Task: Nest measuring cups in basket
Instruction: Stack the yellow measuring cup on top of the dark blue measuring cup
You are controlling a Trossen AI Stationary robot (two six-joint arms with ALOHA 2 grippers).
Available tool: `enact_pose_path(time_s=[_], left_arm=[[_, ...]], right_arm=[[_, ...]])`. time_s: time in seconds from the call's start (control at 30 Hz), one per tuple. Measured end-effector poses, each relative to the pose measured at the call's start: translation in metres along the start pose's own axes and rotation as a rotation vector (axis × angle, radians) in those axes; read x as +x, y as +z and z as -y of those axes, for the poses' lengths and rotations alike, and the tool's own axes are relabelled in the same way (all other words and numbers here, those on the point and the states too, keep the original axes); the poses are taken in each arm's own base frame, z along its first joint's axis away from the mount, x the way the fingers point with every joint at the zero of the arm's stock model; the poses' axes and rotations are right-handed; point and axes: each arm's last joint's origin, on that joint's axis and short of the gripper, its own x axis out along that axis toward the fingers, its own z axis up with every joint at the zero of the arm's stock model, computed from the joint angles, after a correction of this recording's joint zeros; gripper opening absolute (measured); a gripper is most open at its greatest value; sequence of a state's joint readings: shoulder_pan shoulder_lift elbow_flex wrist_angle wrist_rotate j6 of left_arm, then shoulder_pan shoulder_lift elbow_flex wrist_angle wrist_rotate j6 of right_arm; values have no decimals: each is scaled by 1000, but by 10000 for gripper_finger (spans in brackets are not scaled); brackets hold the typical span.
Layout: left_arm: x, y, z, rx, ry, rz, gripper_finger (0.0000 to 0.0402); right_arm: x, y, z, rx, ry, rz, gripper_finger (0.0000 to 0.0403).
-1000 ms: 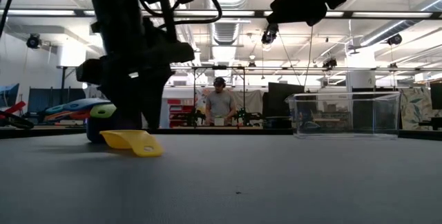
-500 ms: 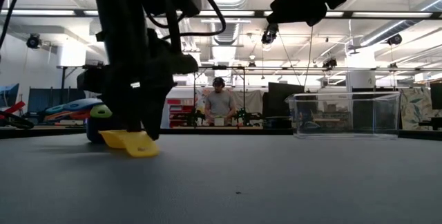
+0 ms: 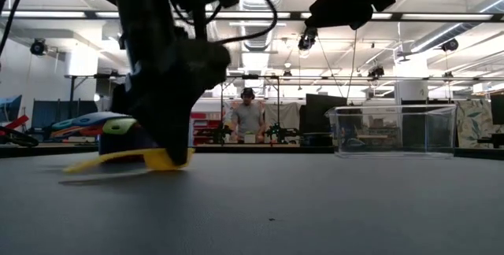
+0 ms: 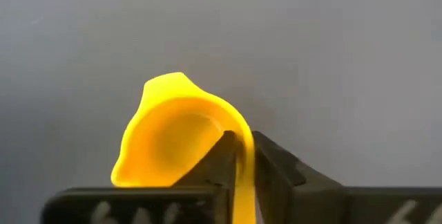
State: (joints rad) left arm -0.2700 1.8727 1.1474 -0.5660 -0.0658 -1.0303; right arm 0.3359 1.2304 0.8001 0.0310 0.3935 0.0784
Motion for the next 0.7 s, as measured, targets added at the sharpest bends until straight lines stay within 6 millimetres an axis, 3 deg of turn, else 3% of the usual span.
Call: enact_pose_path(time_s=[0.23, 0.4, 0.7], left_arm=[[-3, -4, 22, 175, -215, 4, 4], [-11, -8, 28, 237, -190, -27, 2], [-57, 1, 52, 476, -136, -48, 1]], right_arm=[[-1, -2, 1, -18, -1, -21, 219], [-8, -2, 3, -21, -3, -44, 219], [-21, 1, 3, -14, 17, -26, 219]])
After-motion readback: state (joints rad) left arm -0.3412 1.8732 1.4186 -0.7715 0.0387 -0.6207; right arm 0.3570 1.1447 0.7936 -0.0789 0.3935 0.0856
